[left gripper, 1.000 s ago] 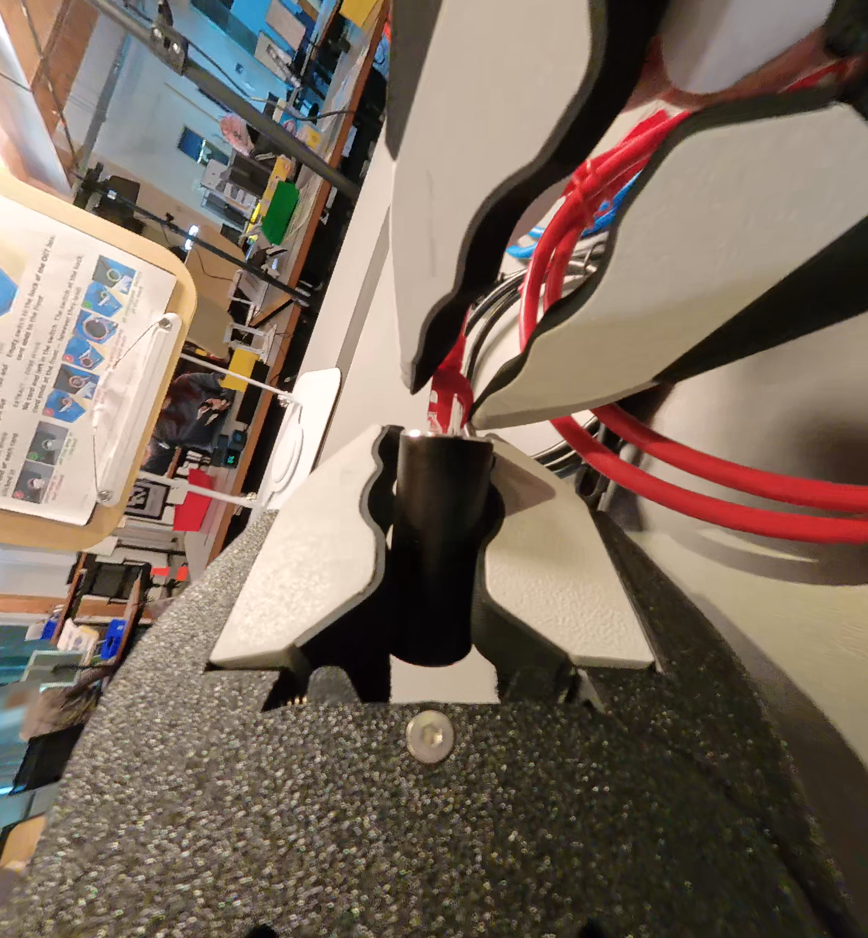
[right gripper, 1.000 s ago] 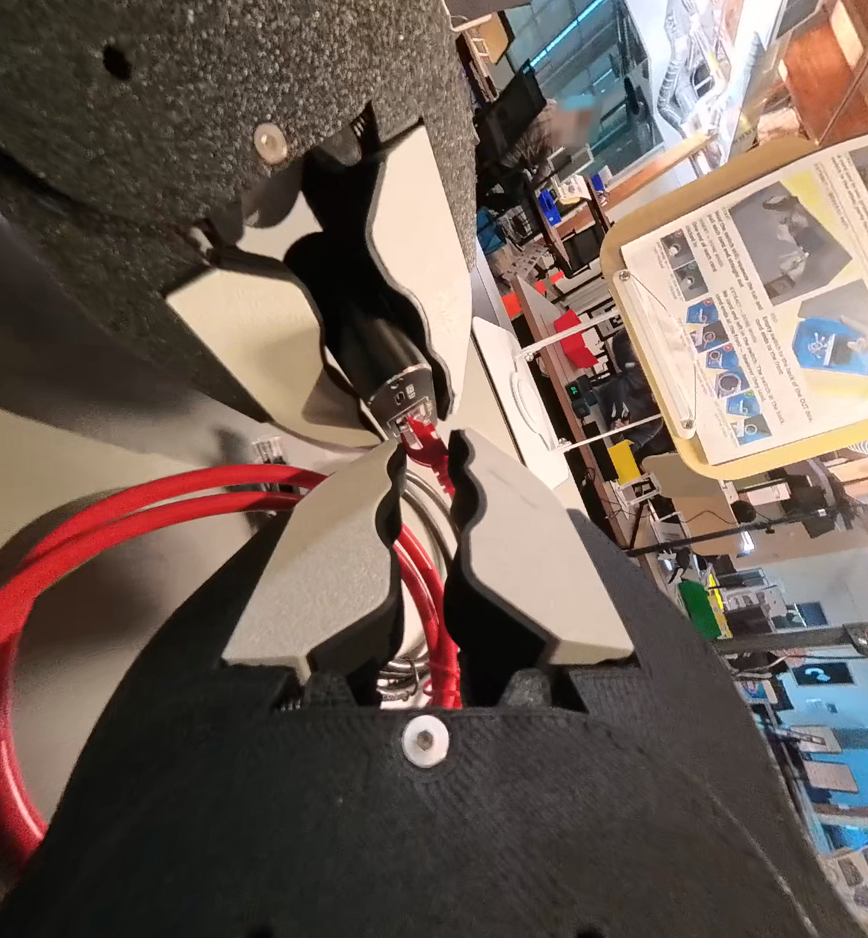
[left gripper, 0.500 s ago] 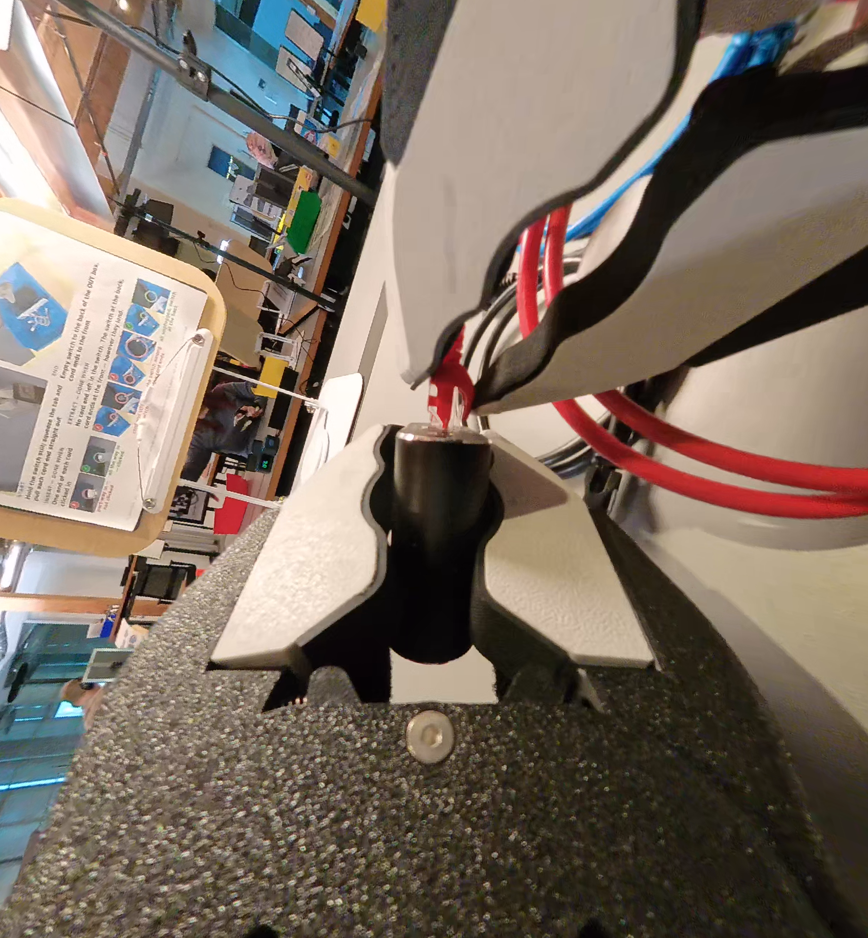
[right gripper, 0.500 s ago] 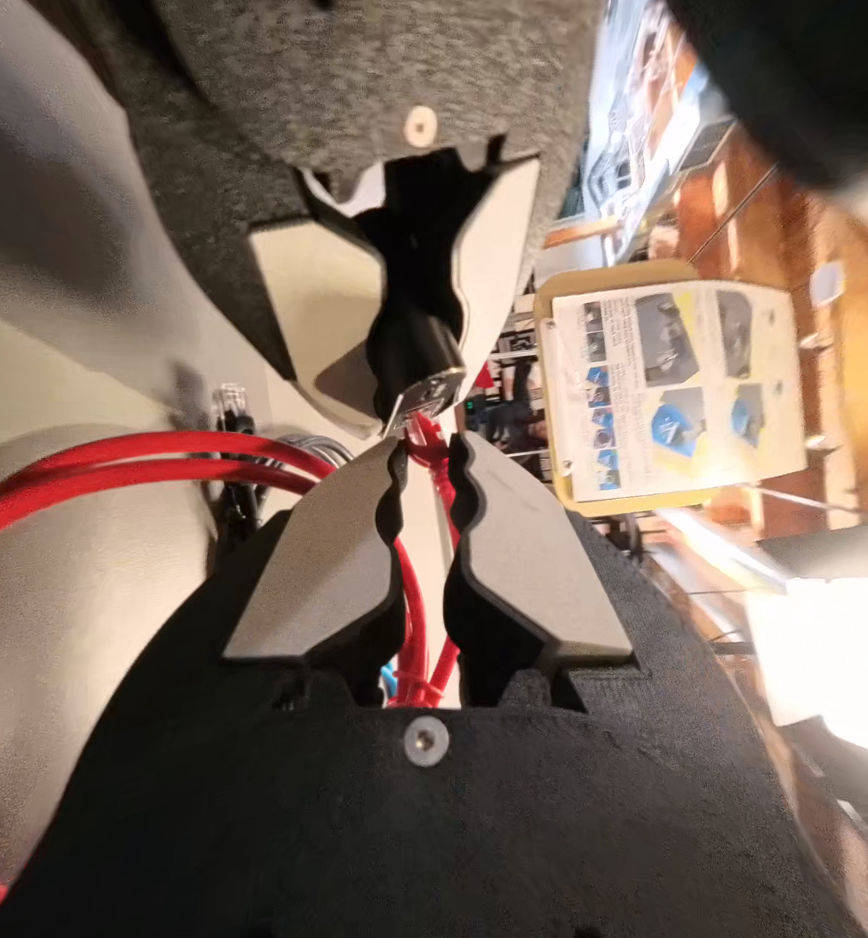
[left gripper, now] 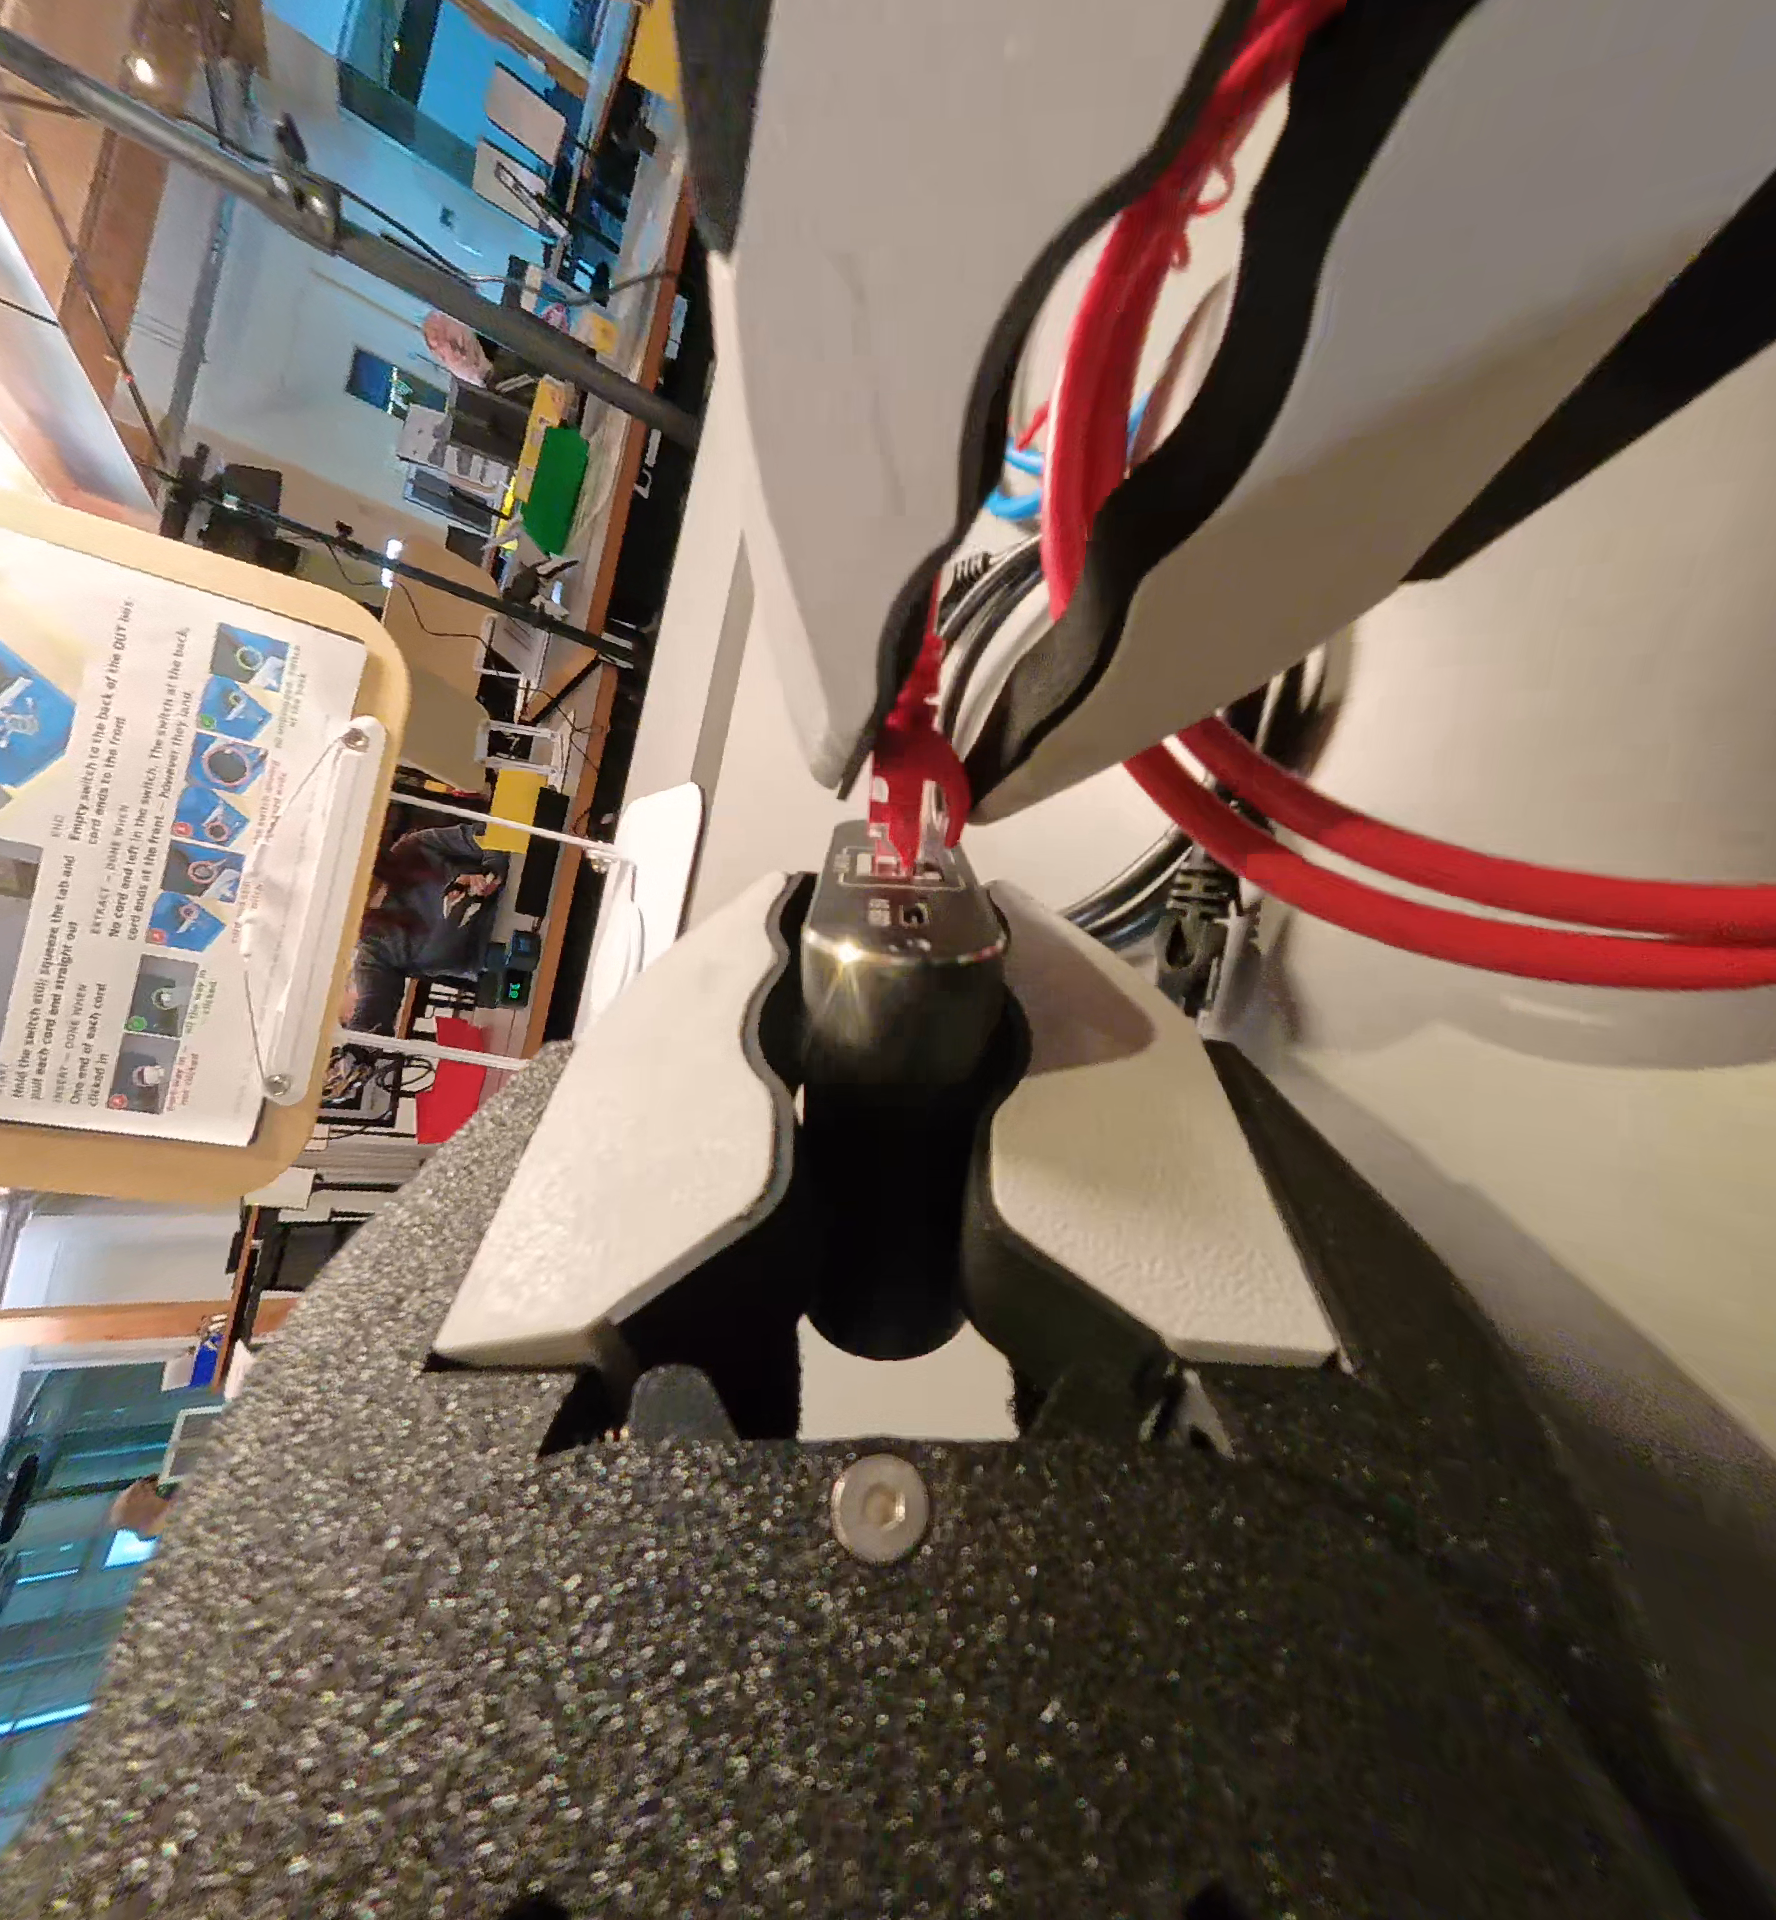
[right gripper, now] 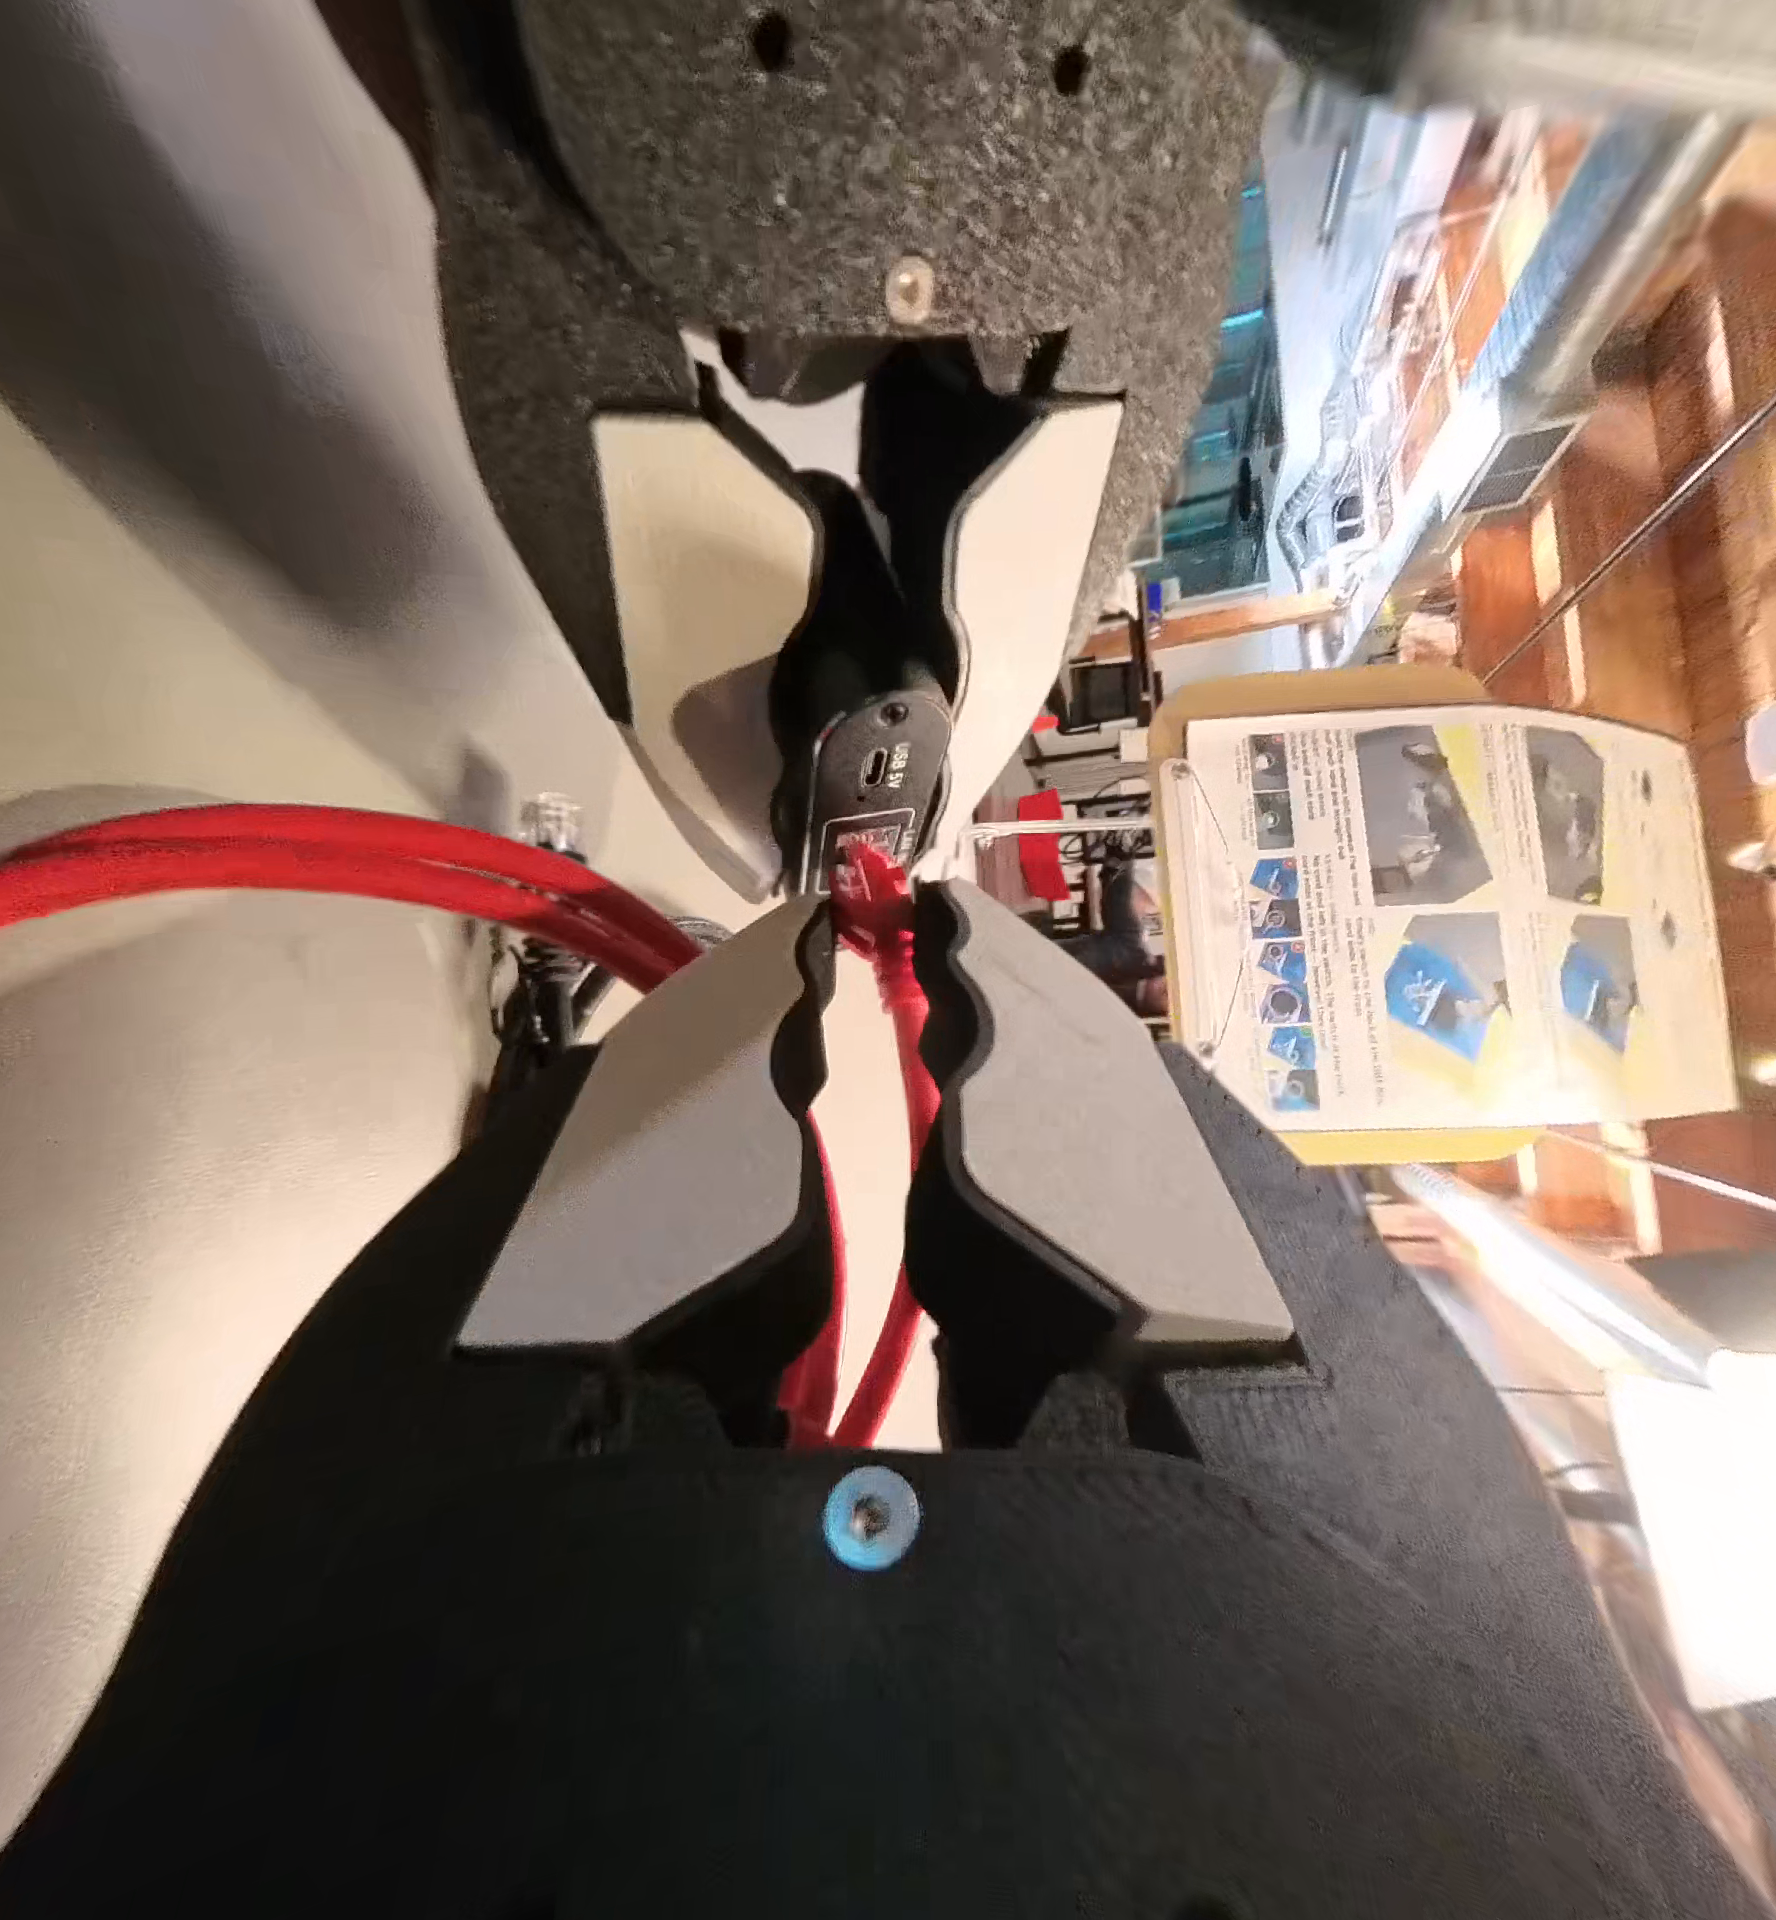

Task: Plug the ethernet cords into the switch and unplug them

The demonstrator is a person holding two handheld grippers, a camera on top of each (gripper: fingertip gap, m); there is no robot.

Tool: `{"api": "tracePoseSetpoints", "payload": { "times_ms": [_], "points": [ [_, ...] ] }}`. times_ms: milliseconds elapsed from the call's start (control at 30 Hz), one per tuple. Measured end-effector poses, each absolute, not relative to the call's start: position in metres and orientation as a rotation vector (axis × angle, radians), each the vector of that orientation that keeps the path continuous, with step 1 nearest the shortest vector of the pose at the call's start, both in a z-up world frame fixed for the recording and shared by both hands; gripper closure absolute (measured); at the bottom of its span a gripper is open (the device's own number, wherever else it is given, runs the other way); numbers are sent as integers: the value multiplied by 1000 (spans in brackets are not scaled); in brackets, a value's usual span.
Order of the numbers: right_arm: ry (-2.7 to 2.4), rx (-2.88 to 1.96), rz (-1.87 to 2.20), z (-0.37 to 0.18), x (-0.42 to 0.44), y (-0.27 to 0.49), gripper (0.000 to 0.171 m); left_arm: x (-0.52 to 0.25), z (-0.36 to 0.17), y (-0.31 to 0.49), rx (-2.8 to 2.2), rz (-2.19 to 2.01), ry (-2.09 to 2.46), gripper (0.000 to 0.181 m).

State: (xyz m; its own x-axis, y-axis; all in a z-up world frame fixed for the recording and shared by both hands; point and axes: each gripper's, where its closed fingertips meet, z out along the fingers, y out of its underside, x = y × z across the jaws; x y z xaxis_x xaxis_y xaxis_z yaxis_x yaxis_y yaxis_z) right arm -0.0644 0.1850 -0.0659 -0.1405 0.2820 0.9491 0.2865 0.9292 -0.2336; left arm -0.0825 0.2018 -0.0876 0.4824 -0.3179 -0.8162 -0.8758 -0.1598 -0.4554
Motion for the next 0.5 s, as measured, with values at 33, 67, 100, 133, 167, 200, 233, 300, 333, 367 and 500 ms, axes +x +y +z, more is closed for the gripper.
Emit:
{"api": "tracePoseSetpoints", "payload": {
  "times_ms": [33,67,100,133,167,200,233,300,333,367,500],
  "points": [
    [-1730,-459,5,-66,-64,186,154,-83,-88,202,-1722,696,1027,151],
    [-1726,-475,-15,-68,-65,186,155,-84,-90,202,-1729,707,1030,151],
    [-1719,-470,-49,-70,-66,185,155,-85,-92,201,-1736,716,1038,151],
    [-1713,-453,-85,-72,-67,183,155,-86,-95,201,-1743,719,1046,151],
    [-1714,-423,-116,-75,-67,181,156,-87,-99,200,-1750,711,1052,151],
    [-1721,-386,-123,-76,-67,179,156,-87,-101,200,-1751,697,1058,151],
    [-1723,-371,-107,-75,-66,180,156,-86,-100,200,-1742,691,1058,151],
    [-1722,-406,-62,-70,-64,184,155,-84,-93,203,-1722,708,1041,151],
    [-1708,-421,-78,-66,-63,185,156,-84,-90,205,-1713,719,1034,151],
    [-1695,-429,-106,-65,-63,184,156,-85,-89,205,-1709,735,1038,151],
    [-1730,-327,-153,-72,-64,174,156,-88,-98,202,-1720,714,1067,150]
  ]
}}
